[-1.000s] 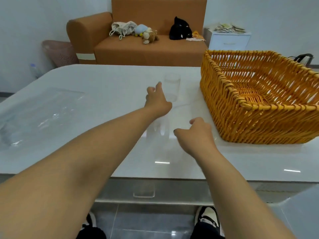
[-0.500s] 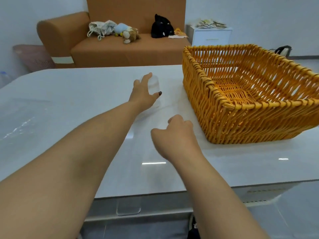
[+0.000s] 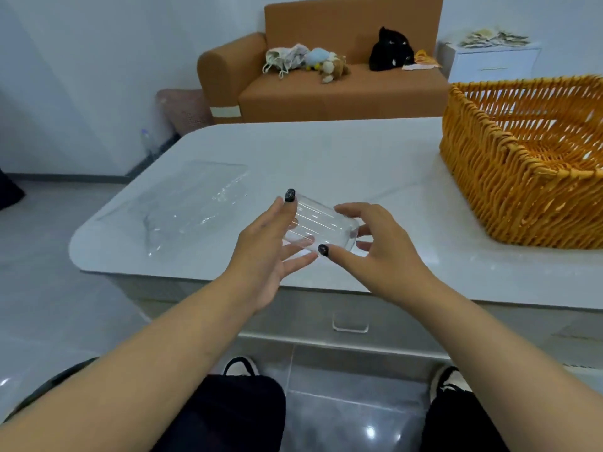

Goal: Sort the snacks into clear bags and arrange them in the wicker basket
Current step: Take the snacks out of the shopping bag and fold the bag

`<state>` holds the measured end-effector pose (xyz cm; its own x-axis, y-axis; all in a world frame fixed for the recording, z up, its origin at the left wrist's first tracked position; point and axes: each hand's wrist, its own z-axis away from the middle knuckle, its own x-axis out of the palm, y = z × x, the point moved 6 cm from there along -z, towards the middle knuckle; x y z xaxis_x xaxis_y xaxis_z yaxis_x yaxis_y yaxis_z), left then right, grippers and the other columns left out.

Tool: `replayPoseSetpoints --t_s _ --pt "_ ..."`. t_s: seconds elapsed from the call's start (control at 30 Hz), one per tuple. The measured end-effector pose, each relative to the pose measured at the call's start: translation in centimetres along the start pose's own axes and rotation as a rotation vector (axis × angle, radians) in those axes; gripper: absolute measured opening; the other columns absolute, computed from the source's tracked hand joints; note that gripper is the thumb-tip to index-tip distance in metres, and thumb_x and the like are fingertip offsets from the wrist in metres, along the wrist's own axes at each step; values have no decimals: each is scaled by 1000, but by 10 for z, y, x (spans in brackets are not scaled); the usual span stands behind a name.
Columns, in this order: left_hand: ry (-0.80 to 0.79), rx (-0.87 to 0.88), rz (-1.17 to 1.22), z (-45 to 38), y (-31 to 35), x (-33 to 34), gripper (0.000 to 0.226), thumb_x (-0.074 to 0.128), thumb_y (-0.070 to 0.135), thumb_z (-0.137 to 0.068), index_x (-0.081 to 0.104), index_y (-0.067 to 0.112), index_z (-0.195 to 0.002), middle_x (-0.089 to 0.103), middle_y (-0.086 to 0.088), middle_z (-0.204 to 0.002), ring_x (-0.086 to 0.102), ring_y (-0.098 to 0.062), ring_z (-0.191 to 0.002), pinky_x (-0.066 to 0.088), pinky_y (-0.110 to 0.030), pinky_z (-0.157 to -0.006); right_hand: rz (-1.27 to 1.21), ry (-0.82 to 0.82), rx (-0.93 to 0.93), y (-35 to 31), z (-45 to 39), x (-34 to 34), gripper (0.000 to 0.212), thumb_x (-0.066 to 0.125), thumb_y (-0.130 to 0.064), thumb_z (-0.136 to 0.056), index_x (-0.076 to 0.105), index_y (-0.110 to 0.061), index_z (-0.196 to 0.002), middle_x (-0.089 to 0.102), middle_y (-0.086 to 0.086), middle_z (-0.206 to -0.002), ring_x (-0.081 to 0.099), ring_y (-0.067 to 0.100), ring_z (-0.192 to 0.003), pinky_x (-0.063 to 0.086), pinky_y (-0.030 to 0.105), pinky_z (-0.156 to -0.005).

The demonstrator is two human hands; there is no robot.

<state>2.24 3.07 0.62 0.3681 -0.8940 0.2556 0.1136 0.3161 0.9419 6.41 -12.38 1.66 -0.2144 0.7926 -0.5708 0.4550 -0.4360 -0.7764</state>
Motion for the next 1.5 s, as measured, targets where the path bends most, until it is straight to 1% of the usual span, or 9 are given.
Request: replayPoseSetpoints --t_s 0.1,0.43,0.67,0.8,1.0,1.13,1.23,1.37,1.5 --pt "48 -27 81 31 0 -23 51 67 47 -85 60 18 -127 60 -11 -120 71 -35 -99 60 -44 -80 -60 -38 -46 -18 19 17 56 74 -38 -80 41 -45 -125 44 -22 -121 47 -12 -108 39 9 -90" --pt "89 44 9 91 11 -107 81 79 43 -67 49 15 -137 73 0 -109 72 -24 -95 56 -40 -87 -503 -127 53 -71 57 74 52 79 -22 -73 59 -37 -119 58 -5 -123 62 9 -106 55 27 -84" --pt "158 78 142 114 6 -174 45 81 29 -73 63 13 -111 69 -10 -112 64 -21 -102 52 -35 -85 -561 -215 191 -113 63 145 44 73 -21 -80 56 -37 -118 60 -1 -118 66 16 -96 54 40 -91" --pt "261 129 159 120 4 -224 42 73 24 -66 62 12 -104 70 -11 -111 68 -20 -101 55 -38 -89 -455 -340 268 -127 72 190 46 69 -20 -84 51 -33 -125 53 -8 -127 62 8 -100 52 24 -83" --pt "642 64 -164 129 -42 -343 70 82 26 -75 43 21 -134 52 -3 -122 62 -20 -103 53 -40 -90 -285 -426 389 -113 93 256 48 63 -21 -88 46 -25 -133 42 -4 -133 57 12 -97 47 15 -67" --pt "755 -50 -559 146 -82 -406 60 85 29 -70 49 27 -118 56 0 -115 56 -23 -104 45 -37 -84 -209 -490 435 -88 116 290 40 61 -20 -87 50 -26 -126 42 -5 -130 56 10 -106 45 14 -76" --pt "722 -216 -742 149 -115 -435 64 84 24 -71 50 19 -125 58 -5 -119 50 -20 -97 40 -34 -80 -81 -547 429 -73 122 302 32 59 -17 -88 53 -27 -119 42 -6 -122 58 10 -101 42 10 -68" --pt "581 -372 -864 136 -159 -447 66 81 20 -72 50 16 -130 59 -8 -113 51 -24 -94 39 -32 -78 -69 -575 423 -79 109 321 27 58 -22 -87 53 -32 -111 42 -7 -118 56 15 -106 53 30 -81" --pt "527 -385 -950 112 -188 -452 70 77 28 -72 50 15 -135 58 -18 -126 55 -37 -112 46 -39 -89 -78 -646 440 -83 105 343 27 58 -20 -89 53 -27 -115 38 -4 -123 58 18 -100 50 23 -71"
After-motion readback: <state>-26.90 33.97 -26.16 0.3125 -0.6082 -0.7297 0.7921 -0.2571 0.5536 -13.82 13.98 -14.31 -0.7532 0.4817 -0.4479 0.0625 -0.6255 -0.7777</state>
